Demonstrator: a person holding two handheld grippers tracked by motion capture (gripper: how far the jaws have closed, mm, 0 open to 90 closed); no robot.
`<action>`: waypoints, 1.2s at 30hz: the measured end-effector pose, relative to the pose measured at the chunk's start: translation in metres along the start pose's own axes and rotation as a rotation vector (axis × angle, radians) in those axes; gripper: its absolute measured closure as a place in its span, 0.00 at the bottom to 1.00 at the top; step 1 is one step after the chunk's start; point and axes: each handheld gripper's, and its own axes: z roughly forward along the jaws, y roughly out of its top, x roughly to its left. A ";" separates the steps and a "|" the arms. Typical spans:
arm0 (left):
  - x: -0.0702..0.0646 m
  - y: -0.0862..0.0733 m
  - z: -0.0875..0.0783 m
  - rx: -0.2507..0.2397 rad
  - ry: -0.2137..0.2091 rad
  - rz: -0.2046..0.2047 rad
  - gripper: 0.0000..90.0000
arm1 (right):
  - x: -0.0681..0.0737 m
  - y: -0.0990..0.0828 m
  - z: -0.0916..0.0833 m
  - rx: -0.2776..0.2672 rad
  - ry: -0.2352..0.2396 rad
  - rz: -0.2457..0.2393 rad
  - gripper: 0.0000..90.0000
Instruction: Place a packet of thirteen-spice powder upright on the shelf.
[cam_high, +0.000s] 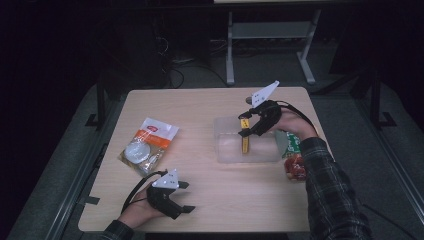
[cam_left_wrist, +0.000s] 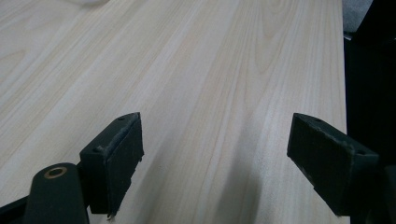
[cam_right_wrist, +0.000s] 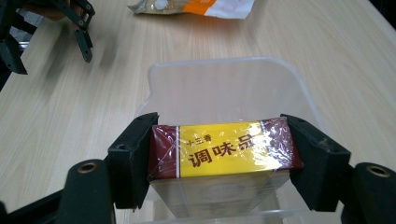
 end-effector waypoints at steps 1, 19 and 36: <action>0.000 0.000 0.000 -0.001 0.002 -0.001 0.20 | 0.000 -0.002 0.003 0.007 0.001 0.010 0.34; 0.000 0.000 0.001 0.004 -0.003 -0.001 0.20 | 0.003 -0.004 0.008 0.041 -0.001 0.031 0.29; -0.001 0.001 0.000 -0.004 0.002 -0.004 0.20 | 0.039 0.014 -0.026 -0.045 -0.181 0.095 0.16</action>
